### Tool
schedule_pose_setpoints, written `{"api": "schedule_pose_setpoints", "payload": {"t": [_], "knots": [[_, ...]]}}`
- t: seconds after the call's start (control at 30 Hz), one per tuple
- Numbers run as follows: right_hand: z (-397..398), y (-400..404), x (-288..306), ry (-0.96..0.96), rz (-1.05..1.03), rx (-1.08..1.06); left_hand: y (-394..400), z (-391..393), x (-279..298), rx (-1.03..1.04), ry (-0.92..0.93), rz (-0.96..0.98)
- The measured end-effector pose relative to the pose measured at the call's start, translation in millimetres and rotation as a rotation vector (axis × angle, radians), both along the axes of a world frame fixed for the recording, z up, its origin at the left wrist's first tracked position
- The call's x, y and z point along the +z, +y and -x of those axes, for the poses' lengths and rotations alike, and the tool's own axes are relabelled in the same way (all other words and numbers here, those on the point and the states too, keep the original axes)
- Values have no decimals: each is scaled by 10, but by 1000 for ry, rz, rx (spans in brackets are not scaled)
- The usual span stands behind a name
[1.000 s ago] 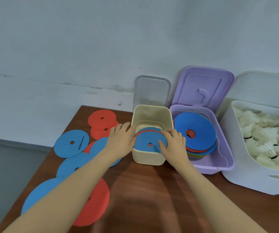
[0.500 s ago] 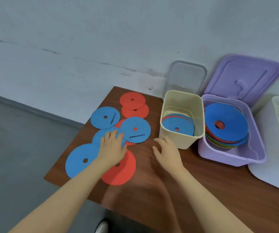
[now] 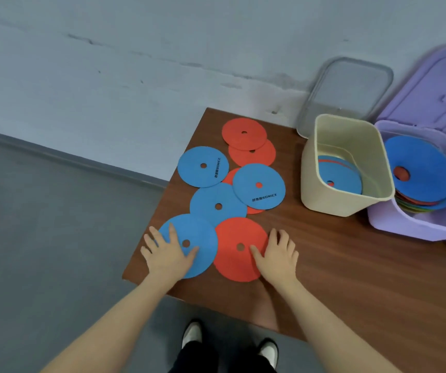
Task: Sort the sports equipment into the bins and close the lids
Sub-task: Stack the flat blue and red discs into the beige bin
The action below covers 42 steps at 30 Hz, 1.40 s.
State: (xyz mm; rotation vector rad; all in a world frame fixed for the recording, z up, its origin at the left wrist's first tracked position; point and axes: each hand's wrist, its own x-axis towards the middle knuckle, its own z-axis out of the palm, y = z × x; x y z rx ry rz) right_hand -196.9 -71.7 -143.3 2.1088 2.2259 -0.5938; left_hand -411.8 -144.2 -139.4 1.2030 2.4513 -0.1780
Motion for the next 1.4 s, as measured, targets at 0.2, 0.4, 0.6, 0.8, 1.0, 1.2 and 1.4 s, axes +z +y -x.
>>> {"api": "schedule_pose_setpoints", "payload": {"t": [0.2,0.4,0.6,0.8,1.0,1.2,1.4], "knots": [[489,-139,-62,56,-14,-287,22,7,21,-112,-68,-42],[572,-102,-62,213,11,-473,138,-125,98,-220,-343,-153],[305,-139,-77,330,33,-372,158,-244,111,-372,-628,-231],[279,-244,-78,258,-4,-342,132,-168,-11,-538,-298,-158],[321,-260,-25,274,-32,-261,94,-96,-75,-604,-342,-171],[248,-278,-12,381,-121,-217,89,-61,-64,-576,-619,-387],[214,-133,97,492,-211,-234,361,-91,-25,-572,-609,-520]]}}
